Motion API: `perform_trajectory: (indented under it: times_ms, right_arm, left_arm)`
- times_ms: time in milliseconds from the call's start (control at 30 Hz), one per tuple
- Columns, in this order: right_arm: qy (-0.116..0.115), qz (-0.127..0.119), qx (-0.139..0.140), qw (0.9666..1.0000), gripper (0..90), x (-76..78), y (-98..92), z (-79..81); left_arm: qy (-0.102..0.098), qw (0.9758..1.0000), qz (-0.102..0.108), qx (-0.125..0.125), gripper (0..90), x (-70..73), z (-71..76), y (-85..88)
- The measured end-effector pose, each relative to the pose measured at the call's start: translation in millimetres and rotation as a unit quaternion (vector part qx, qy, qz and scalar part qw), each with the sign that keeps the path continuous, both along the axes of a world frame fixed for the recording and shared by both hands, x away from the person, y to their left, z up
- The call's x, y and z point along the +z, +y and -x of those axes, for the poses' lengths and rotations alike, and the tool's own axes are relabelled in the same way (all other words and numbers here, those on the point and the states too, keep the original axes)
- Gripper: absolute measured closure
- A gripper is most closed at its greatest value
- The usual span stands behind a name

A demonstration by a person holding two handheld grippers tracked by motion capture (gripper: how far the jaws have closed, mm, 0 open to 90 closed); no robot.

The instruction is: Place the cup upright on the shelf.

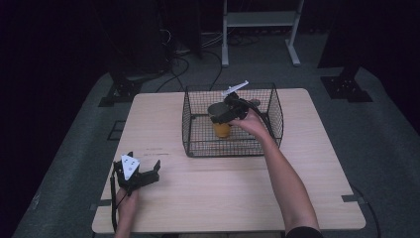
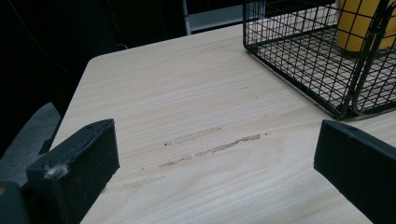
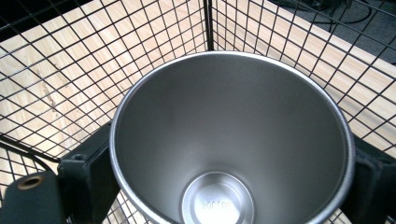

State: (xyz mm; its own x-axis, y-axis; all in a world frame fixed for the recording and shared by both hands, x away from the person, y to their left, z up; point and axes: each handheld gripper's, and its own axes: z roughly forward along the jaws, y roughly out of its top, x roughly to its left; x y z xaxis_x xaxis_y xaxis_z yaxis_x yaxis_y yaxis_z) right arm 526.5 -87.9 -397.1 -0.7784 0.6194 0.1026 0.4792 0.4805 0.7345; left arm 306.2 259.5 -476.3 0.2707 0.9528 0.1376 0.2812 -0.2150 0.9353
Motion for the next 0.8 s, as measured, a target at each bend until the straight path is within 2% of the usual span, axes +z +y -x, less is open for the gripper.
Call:
perform_trajectory:
  times_ms: [500,533,633,800]
  right_arm:
    - [-0.016,0.015,0.007,0.9997,5.3,2.6,1.0,4.4]
    - [-0.018,0.011,0.006,0.9998,2.9,3.3,0.8,4.7]
    - [-0.02,0.0,0.004,0.9998,2.8,6.2,-0.1,5.3]
    - [-0.024,-0.003,0.004,0.9997,2.8,9.0,-0.5,6.9]
  left_arm:
    - [0.0,1.0,0.0,0.0,0.0,-0.1,0.0,-0.2]
    - [0.0,1.0,0.0,0.0,0.0,-0.1,0.0,-0.1]
    - [0.001,1.0,-0.001,0.0,0.0,0.0,0.0,0.0]
    - [0.0,1.0,0.0,0.001,0.0,0.0,0.0,-0.2]
